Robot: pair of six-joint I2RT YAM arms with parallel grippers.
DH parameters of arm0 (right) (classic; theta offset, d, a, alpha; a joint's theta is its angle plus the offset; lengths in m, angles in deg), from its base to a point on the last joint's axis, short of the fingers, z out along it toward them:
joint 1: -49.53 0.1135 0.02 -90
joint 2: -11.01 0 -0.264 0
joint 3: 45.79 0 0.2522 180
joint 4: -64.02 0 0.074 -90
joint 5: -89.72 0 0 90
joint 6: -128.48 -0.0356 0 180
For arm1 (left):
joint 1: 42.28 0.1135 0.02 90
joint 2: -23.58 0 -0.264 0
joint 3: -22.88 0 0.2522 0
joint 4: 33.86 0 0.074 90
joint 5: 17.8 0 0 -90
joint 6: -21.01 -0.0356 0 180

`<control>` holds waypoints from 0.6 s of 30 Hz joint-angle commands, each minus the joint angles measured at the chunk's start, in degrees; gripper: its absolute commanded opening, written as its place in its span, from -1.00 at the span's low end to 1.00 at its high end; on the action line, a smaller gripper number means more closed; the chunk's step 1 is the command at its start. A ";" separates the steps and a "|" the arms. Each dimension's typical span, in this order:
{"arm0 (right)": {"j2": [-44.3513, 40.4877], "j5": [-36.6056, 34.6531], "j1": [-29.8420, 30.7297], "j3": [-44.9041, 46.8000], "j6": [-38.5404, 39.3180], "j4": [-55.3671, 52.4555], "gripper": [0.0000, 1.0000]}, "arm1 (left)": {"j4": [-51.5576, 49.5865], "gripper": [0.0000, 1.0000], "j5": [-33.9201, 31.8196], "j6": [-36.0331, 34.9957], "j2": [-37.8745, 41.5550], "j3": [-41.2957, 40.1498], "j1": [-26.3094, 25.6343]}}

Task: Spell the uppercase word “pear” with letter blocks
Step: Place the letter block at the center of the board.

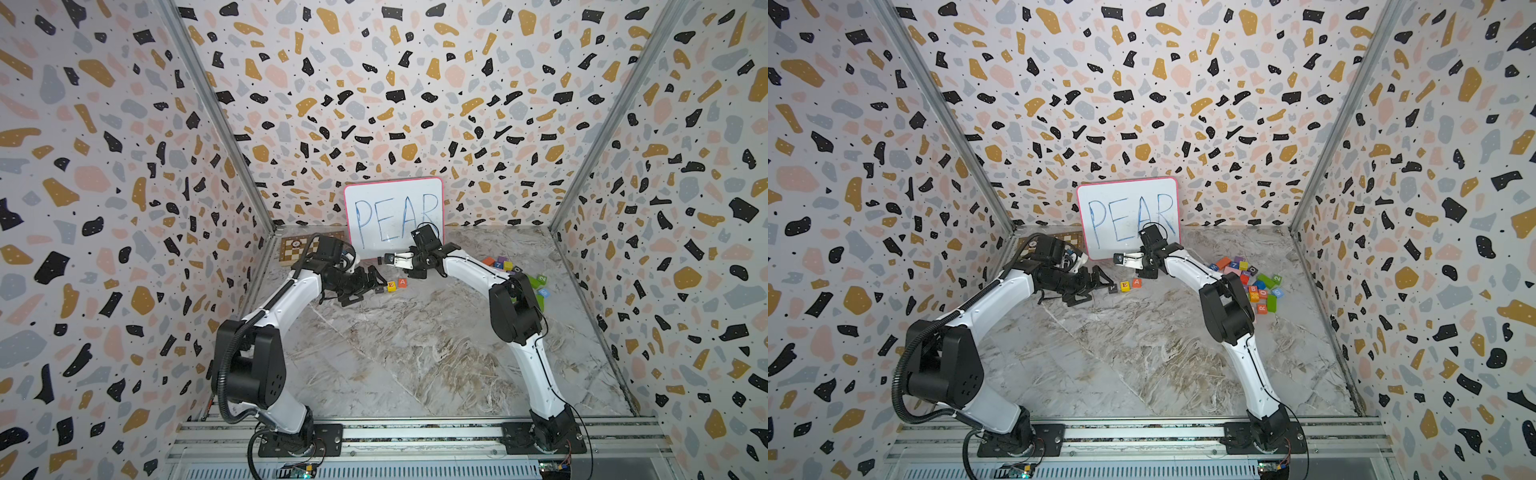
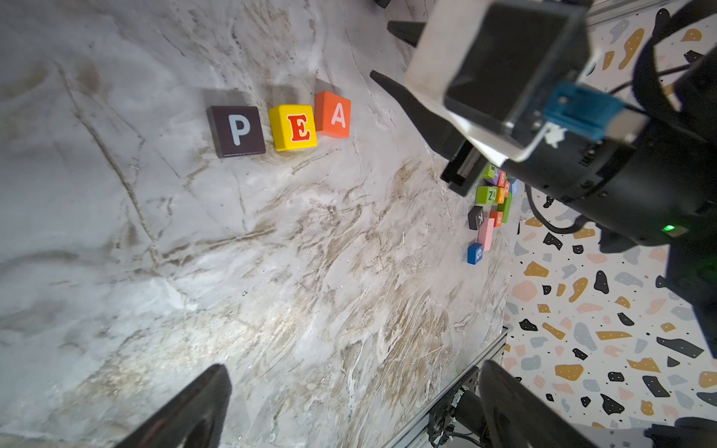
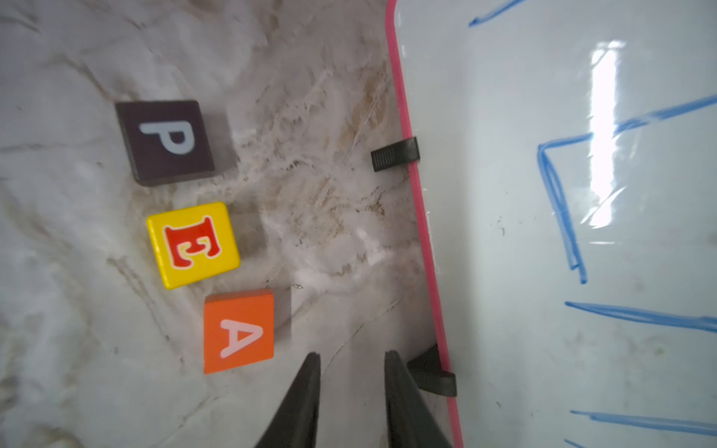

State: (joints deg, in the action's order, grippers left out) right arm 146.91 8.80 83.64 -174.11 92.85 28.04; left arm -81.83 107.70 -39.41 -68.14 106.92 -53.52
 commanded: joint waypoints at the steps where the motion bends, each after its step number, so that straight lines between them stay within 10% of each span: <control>1: 0.82 -2.21 0.09 -2.81 -2.40 0.23 -0.38 | 0.65 0.98 0.46 -0.10 1.35 0.86 0.52; 18: 7.60 -3.80 2.06 -9.88 -1.64 -1.16 -0.38 | 0.64 0.98 0.78 -0.58 1.71 0.05 1.27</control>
State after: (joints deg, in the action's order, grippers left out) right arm 154.15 5.24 85.21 -181.69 91.45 28.19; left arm -81.83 107.72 -39.45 -68.14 106.92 -52.82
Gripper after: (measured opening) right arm 0.308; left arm 0.990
